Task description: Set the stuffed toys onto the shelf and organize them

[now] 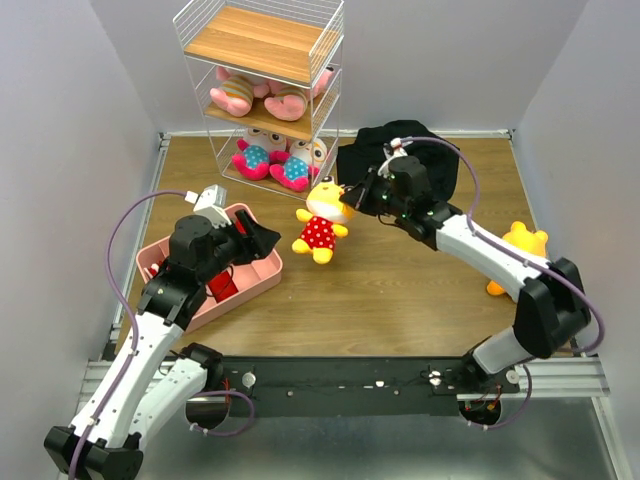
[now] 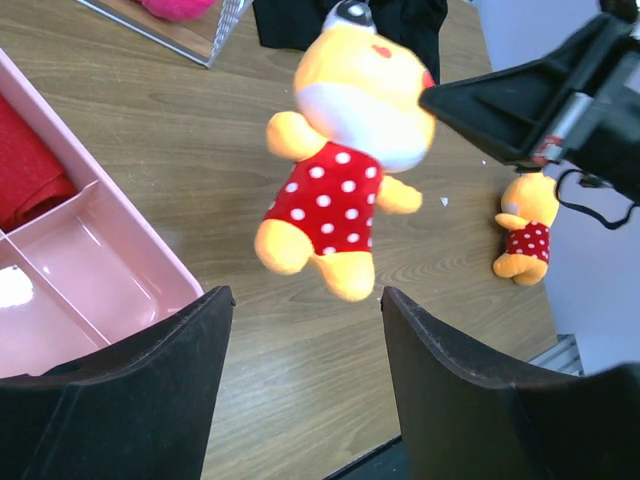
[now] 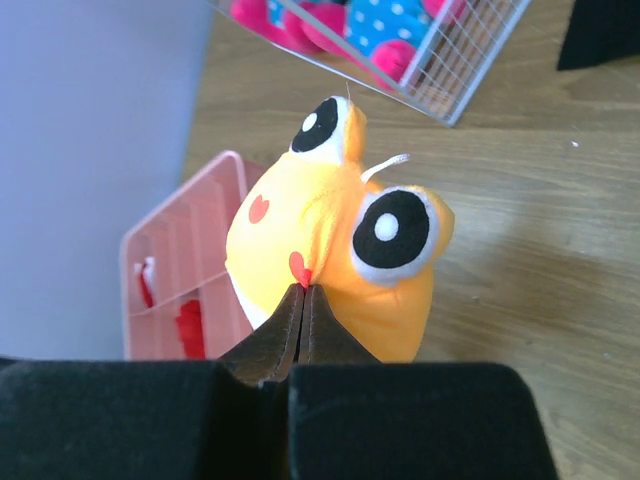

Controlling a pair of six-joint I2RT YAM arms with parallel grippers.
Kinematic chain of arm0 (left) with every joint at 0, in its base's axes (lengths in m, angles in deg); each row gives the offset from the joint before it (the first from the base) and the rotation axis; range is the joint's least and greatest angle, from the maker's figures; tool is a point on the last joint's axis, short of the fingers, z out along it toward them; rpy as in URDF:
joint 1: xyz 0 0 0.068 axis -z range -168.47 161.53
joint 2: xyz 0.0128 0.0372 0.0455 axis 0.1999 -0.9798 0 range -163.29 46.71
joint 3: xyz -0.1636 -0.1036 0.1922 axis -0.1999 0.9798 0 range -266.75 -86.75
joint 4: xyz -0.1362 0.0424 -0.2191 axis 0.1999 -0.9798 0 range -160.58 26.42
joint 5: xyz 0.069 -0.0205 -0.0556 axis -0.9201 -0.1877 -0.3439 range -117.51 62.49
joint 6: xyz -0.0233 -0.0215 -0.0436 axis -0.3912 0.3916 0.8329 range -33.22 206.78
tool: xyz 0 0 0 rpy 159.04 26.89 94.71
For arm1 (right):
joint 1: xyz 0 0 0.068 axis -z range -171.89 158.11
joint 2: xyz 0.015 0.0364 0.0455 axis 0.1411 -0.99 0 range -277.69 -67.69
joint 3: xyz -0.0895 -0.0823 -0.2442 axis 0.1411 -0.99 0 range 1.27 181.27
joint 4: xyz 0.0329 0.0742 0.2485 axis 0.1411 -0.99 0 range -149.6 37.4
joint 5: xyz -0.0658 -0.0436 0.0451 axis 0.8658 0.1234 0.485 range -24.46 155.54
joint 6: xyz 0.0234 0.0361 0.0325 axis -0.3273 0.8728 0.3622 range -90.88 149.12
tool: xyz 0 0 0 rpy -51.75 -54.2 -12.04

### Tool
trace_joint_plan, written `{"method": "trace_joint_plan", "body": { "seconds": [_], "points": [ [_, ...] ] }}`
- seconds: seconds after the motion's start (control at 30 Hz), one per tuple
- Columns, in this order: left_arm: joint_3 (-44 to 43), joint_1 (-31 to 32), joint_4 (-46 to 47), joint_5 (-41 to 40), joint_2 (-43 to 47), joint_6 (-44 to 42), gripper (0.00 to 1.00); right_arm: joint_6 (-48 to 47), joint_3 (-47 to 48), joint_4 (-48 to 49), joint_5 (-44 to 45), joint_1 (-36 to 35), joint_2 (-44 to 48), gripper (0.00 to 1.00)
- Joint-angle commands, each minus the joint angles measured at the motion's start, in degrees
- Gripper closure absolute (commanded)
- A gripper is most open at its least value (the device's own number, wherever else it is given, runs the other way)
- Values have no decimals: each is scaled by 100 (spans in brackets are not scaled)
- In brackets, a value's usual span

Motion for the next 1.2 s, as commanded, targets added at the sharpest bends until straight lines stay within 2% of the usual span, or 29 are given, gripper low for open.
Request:
{"method": "trace_joint_plan", "body": {
  "seconds": [0.0, 0.13, 0.3, 0.37, 0.5, 0.77, 1.17],
  "points": [
    [15, 14, 204, 282, -9, 309, 26, 517, -210, 356, -196, 21, 835, 99],
    [-3, 6, 599, 528, -62, 652, 19, 886, -140, 436, -12, 21, 1539, 99],
    [163, 14, 1887, 819, 8, 1345, 11, 1264, -87, 663, 50, 12, 2023, 99],
    [278, 14, 2590, 932, 8, 1592, 9, 1492, -105, 743, 68, 12, 2138, 99],
    [445, 14, 3340, 977, -123, 2067, 9, 1844, -166, 1041, 129, 12, 2235, 99],
    [419, 85, 3685, 986, -247, 2059, 12, 1985, -184, 1051, 349, 12, 2279, 99],
    [59, 436, 3245, 881, -827, 1699, 32, 2179, -395, 1279, 463, 12, 2112, 99]
  ]
}}
